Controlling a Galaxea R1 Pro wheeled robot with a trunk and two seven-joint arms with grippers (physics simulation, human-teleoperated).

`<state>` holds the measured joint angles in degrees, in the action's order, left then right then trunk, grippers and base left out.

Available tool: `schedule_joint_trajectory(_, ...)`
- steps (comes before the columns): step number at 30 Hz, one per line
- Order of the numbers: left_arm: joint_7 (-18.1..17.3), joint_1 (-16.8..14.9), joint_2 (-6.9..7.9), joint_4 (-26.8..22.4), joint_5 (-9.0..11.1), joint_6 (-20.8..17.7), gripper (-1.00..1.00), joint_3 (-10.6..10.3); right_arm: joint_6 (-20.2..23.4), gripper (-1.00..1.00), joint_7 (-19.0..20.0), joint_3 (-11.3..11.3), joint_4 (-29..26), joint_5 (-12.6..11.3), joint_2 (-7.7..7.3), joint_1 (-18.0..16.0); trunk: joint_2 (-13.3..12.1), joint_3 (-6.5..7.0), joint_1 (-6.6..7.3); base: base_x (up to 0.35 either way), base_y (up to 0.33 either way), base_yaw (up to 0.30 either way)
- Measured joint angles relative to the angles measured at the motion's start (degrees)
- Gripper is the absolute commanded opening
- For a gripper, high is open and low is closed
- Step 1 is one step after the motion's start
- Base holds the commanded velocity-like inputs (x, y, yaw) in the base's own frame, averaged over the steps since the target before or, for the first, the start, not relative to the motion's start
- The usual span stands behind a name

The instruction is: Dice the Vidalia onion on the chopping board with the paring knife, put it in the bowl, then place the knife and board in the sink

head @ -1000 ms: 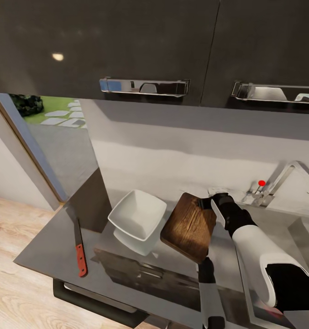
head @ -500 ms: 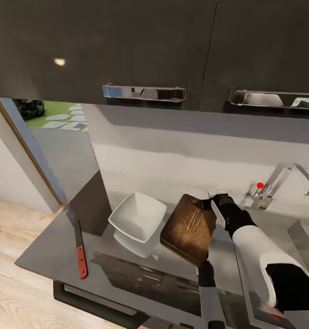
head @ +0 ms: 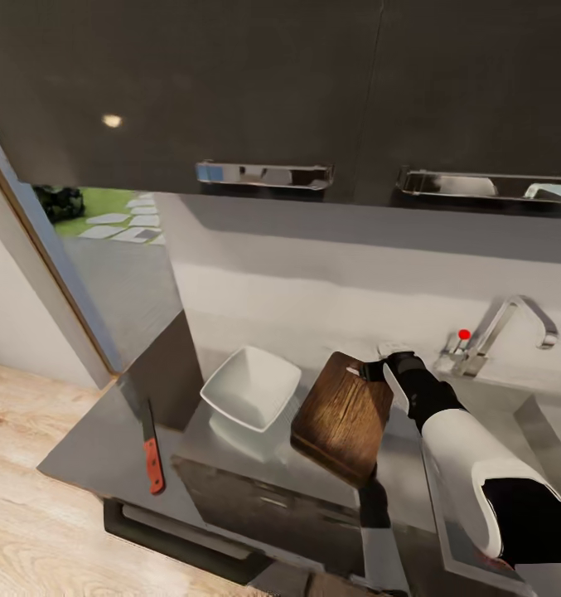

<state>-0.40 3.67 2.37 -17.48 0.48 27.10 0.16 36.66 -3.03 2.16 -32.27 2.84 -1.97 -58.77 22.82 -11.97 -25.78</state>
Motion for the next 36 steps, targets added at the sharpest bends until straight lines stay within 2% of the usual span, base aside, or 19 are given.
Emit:
schedule_joint_trajectory(9, 0.0, 0.0, 0.00, 0.0, 0.0, 0.0, 1.00, 0.0, 0.1, -1.00, -0.1, -0.1, 0.0, 0.1, -0.40, 0.0, 0.0, 0.79, 0.01, -0.247, 0.000, -0.005)
schedule_joint_trajectory(22, 0.0, 0.0, 0.00, 0.1, 0.0, 0.0, 1.00, 0.0, 0.1, -1.00, -0.3, -0.7, -0.1, 0.1, -0.63, 0.0, 0.0, 1.77, 0.03, -0.015, 0.000, -0.163)
schedule_joint_trajectory(25, 0.0, 0.0, 0.00, 0.1, 0.0, 0.0, 1.00, 0.0, 0.3, -1.00, -0.6, -1.4, -0.1, 0.2, -1.45, 0.0, 0.0, 1.95, 0.03, 0.000, 0.000, -0.176)
schedule_joint_trajectory(28, 0.0, 0.0, 0.00, 0.1, 0.0, 0.0, 1.00, 0.0, 0.3, -1.00, -1.0, -3.1, -0.1, 0.3, -2.09, 0.0, 0.0, 2.13, 0.03, 0.000, 0.000, -0.172)
schedule_joint_trajectory(32, 0.0, 0.0, 0.00, 0.1, 0.0, 0.0, 1.00, 0.0, 0.3, -1.00, -2.8, -8.4, -0.2, 0.4, -2.41, 0.0, 0.0, 2.31, 0.03, -0.002, 0.000, -0.099)
schedule_joint_trajectory(36, 0.0, 0.0, -0.05, 0.3, 0.0, 0.0, 1.00, -0.1, 0.3, -1.00, -6.1, -11.7, -0.4, 0.3, -2.30, 0.0, 0.0, 2.36, 0.02, -0.094, 0.039, -0.023)
